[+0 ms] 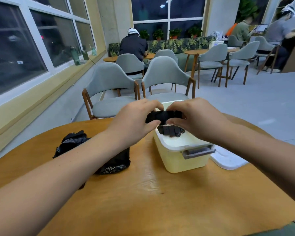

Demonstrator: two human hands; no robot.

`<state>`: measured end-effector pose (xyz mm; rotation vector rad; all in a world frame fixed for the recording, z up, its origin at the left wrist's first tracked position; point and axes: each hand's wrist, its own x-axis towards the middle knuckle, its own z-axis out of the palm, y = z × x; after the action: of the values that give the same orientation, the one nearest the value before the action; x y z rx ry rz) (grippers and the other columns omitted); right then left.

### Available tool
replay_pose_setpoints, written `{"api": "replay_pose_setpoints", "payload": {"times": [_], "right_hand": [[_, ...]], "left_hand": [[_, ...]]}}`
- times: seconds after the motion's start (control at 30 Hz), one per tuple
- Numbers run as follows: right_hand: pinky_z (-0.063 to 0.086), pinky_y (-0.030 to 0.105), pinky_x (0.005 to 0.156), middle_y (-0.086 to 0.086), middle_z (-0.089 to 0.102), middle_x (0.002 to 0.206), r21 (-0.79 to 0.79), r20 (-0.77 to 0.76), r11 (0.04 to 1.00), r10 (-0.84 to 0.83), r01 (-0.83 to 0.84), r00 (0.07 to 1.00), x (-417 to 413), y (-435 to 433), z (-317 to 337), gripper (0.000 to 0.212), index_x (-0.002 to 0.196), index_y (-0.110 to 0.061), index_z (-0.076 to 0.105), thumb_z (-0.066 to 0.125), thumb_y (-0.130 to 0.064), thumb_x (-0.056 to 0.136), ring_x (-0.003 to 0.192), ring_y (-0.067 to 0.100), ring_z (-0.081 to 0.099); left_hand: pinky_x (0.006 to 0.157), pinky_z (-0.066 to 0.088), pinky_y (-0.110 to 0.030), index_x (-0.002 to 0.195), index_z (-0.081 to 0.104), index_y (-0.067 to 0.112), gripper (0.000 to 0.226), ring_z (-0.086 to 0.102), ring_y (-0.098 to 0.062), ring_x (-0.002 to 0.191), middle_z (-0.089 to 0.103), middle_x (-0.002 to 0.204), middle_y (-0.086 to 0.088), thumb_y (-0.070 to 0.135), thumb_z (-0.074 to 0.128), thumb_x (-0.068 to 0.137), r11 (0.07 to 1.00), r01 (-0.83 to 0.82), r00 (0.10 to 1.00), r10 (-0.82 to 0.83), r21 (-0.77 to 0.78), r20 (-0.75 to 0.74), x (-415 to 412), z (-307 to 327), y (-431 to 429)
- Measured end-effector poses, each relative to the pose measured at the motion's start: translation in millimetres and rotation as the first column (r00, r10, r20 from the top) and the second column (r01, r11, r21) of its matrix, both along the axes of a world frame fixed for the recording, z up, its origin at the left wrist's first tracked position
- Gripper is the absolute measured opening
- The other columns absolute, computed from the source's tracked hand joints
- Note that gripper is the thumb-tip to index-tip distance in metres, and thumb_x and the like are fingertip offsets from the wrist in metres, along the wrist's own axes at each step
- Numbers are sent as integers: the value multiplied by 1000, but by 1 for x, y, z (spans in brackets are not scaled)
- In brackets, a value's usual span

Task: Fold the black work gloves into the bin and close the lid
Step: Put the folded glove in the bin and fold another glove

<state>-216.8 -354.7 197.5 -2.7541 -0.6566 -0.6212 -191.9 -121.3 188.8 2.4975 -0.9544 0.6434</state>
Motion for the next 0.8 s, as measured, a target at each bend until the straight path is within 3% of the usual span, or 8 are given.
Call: {"api": "replay_pose_setpoints", "payload": {"times": [0.1,0.2,0.3,0.4,0.5,0.63,0.73,0.8], "right_hand": [[57,38,68,-6,71,88,-36,-29,998,-52,51,998,23,-26,-3,26,123,-27,72,75,-37,99,74,15,64],[48,29,64,-12,63,84,-52,-99,996,-83,79,992,45,-46,-12,21,118,-27,72,77,-35,99,73,5,59],[58,37,73,-7,68,93,-75,-156,993,-98,87,983,65,-60,-22,27,121,-29,72,78,-38,97,81,15,64],[59,45,76,0,70,99,-121,-196,986,-132,110,972,84,-68,-32,30,123,-32,69,78,-41,96,89,25,65],[54,40,71,-3,62,91,-197,-200,976,-130,90,971,97,-69,-41,30,125,-31,69,76,-40,97,94,30,66],[44,35,69,4,69,101,-330,-149,943,-101,47,984,109,-64,-53,38,138,-35,66,70,-36,100,95,33,64],[49,36,69,-2,52,78,-426,-153,904,-110,35,982,115,-60,-58,36,136,-30,66,67,-34,100,82,31,52],[54,37,69,-7,37,68,-455,-177,890,-109,17,978,116,-58,-57,32,130,-29,69,68,-30,98,75,30,52]], "left_hand": [[89,58,-34,139,61,36,48,64,-12,99,71,112,10,33,79,94,999,2,995,3,52,-100,31,2,-34],[85,62,-37,146,57,38,59,66,-9,92,70,108,13,35,81,92,991,31,972,0,131,-233,65,-3,-64],[76,59,-31,149,56,35,63,65,-9,89,69,108,9,35,81,92,976,58,949,12,211,-316,96,-12,-86],[69,55,-28,138,66,31,50,64,-9,86,71,107,6,36,79,90,945,89,936,28,314,-351,119,-22,-101],[72,58,-36,123,73,28,37,64,-15,86,73,105,4,35,78,87,908,97,922,72,407,-380,136,-30,-110],[60,45,-29,117,72,30,34,61,-8,75,72,94,7,32,78,83,877,131,904,85,462,-418,153,-39,-118],[59,44,-29,108,65,37,29,61,-9,74,71,87,7,28,79,83,845,163,883,105,509,-457,163,-44,-125],[63,50,-30,109,68,31,28,66,-17,78,74,91,3,29,80,83,811,165,877,141,562,-460,167,-50,-130]]}}
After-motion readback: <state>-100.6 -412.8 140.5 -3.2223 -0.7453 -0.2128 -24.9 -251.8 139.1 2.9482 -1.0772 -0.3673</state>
